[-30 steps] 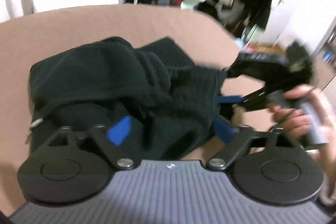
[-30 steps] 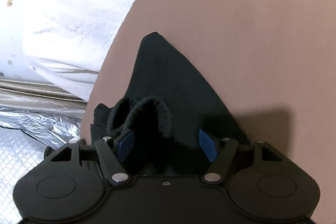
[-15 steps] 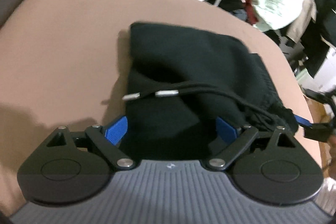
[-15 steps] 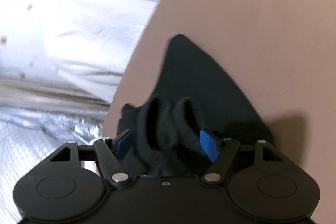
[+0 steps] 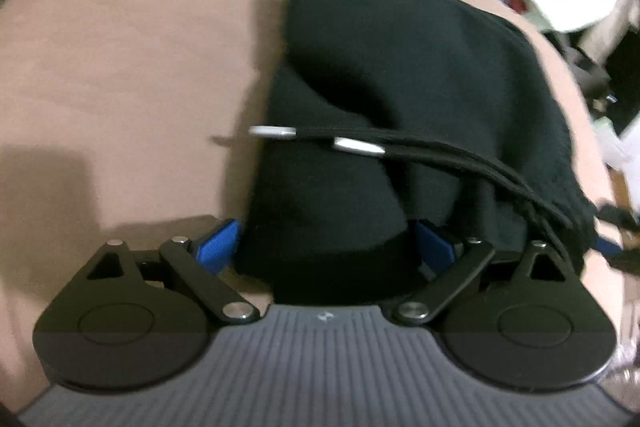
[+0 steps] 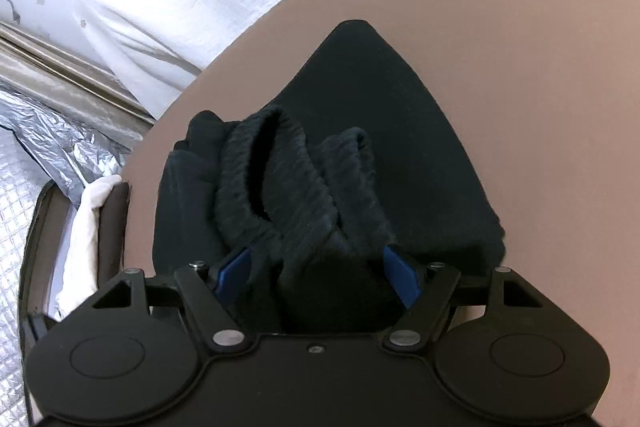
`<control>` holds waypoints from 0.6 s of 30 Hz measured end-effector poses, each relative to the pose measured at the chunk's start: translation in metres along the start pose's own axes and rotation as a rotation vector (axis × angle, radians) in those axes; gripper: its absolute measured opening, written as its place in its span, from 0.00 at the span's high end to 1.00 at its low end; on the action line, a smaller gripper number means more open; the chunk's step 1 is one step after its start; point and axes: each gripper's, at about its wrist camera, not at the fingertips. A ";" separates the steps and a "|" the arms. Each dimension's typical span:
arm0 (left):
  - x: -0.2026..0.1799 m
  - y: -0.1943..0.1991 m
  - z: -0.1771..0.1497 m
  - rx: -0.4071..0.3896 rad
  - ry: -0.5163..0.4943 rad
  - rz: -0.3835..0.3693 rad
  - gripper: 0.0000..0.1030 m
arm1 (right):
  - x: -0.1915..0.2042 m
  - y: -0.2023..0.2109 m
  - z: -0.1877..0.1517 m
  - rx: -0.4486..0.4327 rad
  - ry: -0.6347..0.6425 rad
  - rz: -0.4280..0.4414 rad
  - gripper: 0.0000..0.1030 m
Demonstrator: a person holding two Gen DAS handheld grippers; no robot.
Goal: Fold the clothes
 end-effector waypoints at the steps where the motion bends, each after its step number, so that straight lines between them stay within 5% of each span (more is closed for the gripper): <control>1: 0.002 0.005 0.001 -0.021 0.015 -0.002 0.13 | -0.003 0.004 -0.004 -0.014 -0.013 -0.030 0.24; 5: 0.002 0.013 0.004 -0.080 0.005 -0.011 0.14 | -0.020 0.019 -0.020 -0.040 -0.092 -0.062 0.24; 12: 0.004 -0.001 -0.001 -0.007 0.067 -0.057 0.14 | -0.046 -0.010 -0.045 0.120 -0.329 0.202 0.24; 18: -0.005 0.007 -0.004 -0.018 0.007 -0.013 0.13 | -0.004 -0.025 -0.042 0.106 -0.116 0.175 0.26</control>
Point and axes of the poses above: each gripper's, at about its wrist camera, not at the fingertips, and y roughly against the way its jaws point, x to its left, z to its top, and after that the axes turned 5 degrees about y, right-handed
